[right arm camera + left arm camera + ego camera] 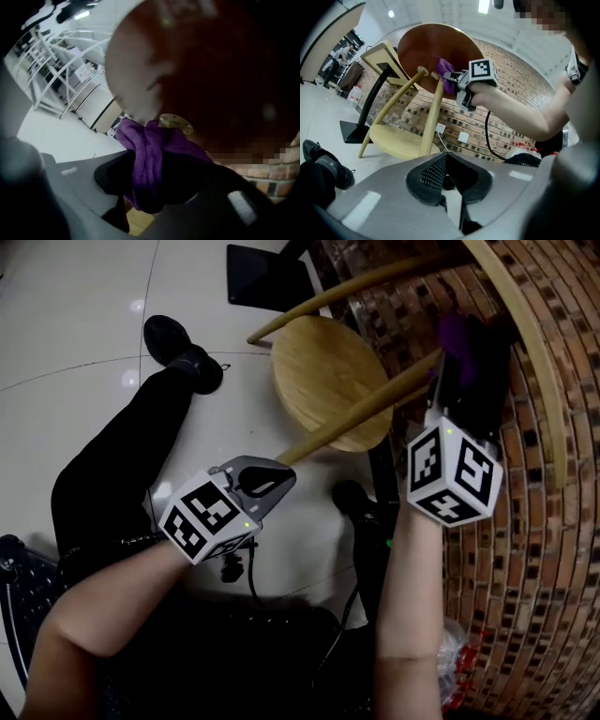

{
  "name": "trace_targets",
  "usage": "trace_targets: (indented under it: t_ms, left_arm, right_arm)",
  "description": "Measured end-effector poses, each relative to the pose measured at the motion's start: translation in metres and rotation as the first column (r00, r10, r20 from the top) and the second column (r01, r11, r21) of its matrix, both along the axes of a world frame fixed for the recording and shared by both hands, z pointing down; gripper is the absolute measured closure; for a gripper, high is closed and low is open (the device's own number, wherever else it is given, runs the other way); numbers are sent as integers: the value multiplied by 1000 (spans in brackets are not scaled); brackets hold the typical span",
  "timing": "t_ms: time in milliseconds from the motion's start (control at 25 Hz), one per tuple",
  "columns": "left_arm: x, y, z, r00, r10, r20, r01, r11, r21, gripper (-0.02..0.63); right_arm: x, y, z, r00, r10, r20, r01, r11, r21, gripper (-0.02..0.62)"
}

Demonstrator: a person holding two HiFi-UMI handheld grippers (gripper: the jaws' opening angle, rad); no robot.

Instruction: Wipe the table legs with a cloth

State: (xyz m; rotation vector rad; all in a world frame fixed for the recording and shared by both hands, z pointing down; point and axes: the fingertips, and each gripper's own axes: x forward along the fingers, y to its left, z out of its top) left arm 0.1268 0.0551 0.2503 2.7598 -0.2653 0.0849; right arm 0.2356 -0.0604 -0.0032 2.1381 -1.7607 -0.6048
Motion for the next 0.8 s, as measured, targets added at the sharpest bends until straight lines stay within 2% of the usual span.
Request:
trace_targets:
  t_ms: [40, 120, 200, 280, 440, 560, 640, 720, 800]
  left_arm:
    - [-1, -1, 0, 1000, -4, -2, 4, 1000, -2, 594]
    - [-3, -3, 0, 1000, -12, -1, 12, 1000, -12, 594]
    - [-4, -5, -1, 1000, -19, 3, 19, 1000, -22, 594]
    - [-7, -8, -1, 1000, -29, -1, 29, 999, -30, 594]
    - [-29, -33, 1, 994, -114, -7, 113, 993, -43, 594]
    - [-48, -62, -3, 973, -226, 50, 225, 974, 22, 594]
    - [-56, -72, -2, 959, -279, 55, 278, 960, 22, 594]
    - [-58, -77, -4, 955, -296, 34, 296, 955, -14, 594]
    - [-57, -77, -2, 956, -291, 29, 292, 956, -32, 594]
  right_arm:
    - [-12, 1, 22, 995, -13, -96, 9, 999, -51, 432]
    - [-37, 2, 78, 958, -77, -275, 22, 980, -199, 439]
    - [-49, 7, 129, 893, -124, -432, -15, 953, -304, 445]
    - [-52, 20, 173, 834, -155, -529, -62, 927, -369, 451]
    - [-70, 38, 258, 763, -320, -562, -28, 852, -523, 451]
    - [-76, 47, 301, 726, -400, -559, -13, 805, -593, 451]
    - [-79, 56, 334, 712, -437, -550, -15, 773, -634, 451]
    - [-84, 65, 372, 699, -482, -529, -12, 731, -682, 451]
    - [-92, 75, 413, 678, -537, -503, -9, 678, -735, 451]
